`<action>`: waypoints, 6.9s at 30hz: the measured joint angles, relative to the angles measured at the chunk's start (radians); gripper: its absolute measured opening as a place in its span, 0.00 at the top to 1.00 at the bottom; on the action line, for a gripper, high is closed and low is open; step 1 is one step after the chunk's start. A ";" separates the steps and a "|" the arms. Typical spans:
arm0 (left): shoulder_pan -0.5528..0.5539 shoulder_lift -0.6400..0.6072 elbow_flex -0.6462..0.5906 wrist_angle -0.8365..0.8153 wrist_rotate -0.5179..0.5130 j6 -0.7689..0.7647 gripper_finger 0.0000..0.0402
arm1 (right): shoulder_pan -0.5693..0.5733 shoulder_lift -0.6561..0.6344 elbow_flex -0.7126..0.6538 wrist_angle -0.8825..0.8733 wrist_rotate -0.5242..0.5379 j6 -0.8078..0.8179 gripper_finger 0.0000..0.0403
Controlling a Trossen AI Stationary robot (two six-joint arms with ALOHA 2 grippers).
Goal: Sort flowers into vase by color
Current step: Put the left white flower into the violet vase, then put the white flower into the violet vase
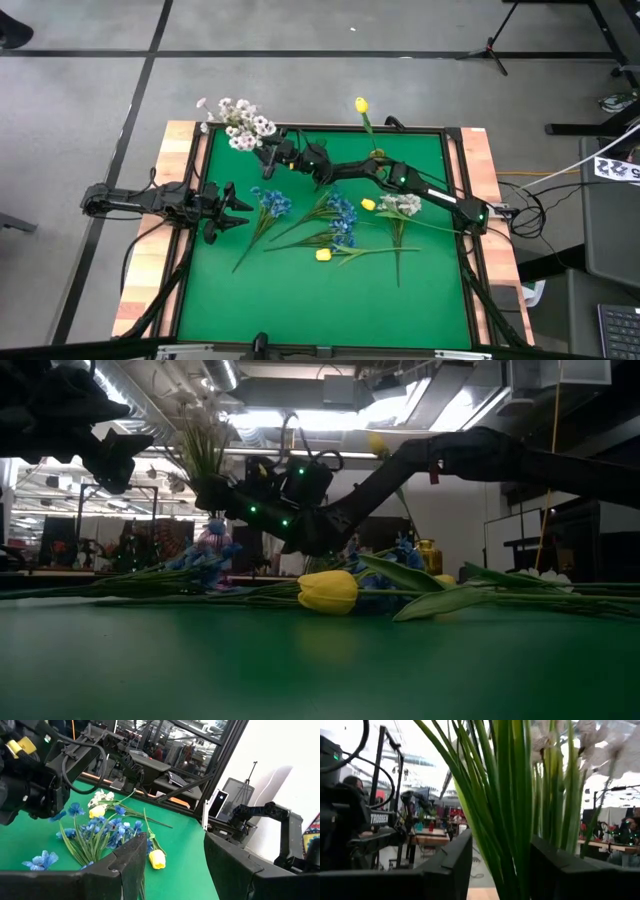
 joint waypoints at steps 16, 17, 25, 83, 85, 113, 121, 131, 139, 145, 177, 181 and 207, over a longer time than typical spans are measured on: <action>0.000 0.000 0.000 0.000 0.000 -0.012 0.52 | -0.009 -0.092 0.000 -0.310 -0.027 -0.092 0.62; 0.000 0.000 0.000 0.000 0.000 -0.015 0.52 | -0.011 -0.092 0.000 -0.323 -0.027 -0.090 0.62; 0.000 0.000 0.000 0.000 0.000 -0.015 0.52 | -0.013 -0.093 0.000 -0.379 -0.052 -0.068 0.62; 0.000 0.000 0.000 0.000 0.000 -0.041 0.52 | 0.000 -0.400 0.000 -1.298 -0.009 -0.396 0.62; 0.000 0.000 0.000 0.000 0.001 -0.041 0.52 | 0.000 -0.400 0.000 -1.307 -0.020 -0.395 0.62; 0.000 0.000 0.000 0.000 0.000 -0.041 0.52 | 0.000 -0.603 0.000 -1.962 0.021 -0.518 0.62; 0.000 0.000 0.000 0.000 0.000 -0.041 0.52 | 0.003 -0.803 0.000 -2.424 0.167 -0.492 0.62; 0.000 0.000 0.000 0.000 0.000 -0.041 0.52 | 0.191 -1.081 -0.107 -2.715 0.351 -0.164 0.62; 0.000 0.003 0.000 0.000 0.000 -0.041 0.52 | 0.388 -1.354 -0.466 -2.738 0.533 0.436 0.62; 0.000 0.013 0.000 0.000 0.000 -0.047 0.52 | 0.571 -1.426 -0.735 -2.668 0.415 0.935 0.62; 0.000 0.016 0.000 -0.001 -0.005 -0.050 0.52 | 0.962 -1.328 -1.270 -2.029 0.359 1.541 0.62; 0.000 0.016 0.000 -0.001 -0.005 -0.049 0.52 | 0.959 -1.302 -1.270 -2.033 0.360 1.531 0.62; 0.000 0.016 0.000 -0.001 -0.009 -0.021 0.52 | 0.851 -1.198 -1.271 -1.995 0.359 1.519 0.36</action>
